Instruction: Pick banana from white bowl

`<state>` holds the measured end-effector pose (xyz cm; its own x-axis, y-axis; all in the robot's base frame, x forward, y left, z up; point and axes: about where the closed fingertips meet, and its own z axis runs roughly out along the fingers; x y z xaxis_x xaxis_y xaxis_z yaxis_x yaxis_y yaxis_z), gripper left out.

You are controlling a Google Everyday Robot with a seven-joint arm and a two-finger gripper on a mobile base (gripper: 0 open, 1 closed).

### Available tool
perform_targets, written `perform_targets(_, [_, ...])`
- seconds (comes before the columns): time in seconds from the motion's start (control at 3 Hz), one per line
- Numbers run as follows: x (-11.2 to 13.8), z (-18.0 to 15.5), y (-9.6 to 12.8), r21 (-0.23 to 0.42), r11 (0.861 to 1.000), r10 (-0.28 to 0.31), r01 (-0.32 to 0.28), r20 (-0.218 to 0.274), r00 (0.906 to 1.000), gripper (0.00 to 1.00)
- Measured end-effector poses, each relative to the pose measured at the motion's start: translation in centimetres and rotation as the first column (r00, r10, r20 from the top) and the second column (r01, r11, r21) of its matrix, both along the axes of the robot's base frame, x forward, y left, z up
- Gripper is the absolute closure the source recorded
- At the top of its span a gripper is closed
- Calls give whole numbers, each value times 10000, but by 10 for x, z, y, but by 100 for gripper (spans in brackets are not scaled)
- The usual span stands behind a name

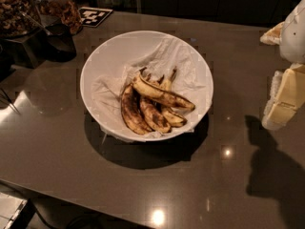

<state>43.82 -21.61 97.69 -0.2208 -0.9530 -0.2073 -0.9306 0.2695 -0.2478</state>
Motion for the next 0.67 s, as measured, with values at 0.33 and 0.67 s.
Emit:
perform_targets(0.33, [0, 2, 4, -2, 10000, 23, -23, 52, 10000, 0])
perform_targets(0.67, [6, 3, 31, -535, 9985, 76, -91, -283, 9996, 0])
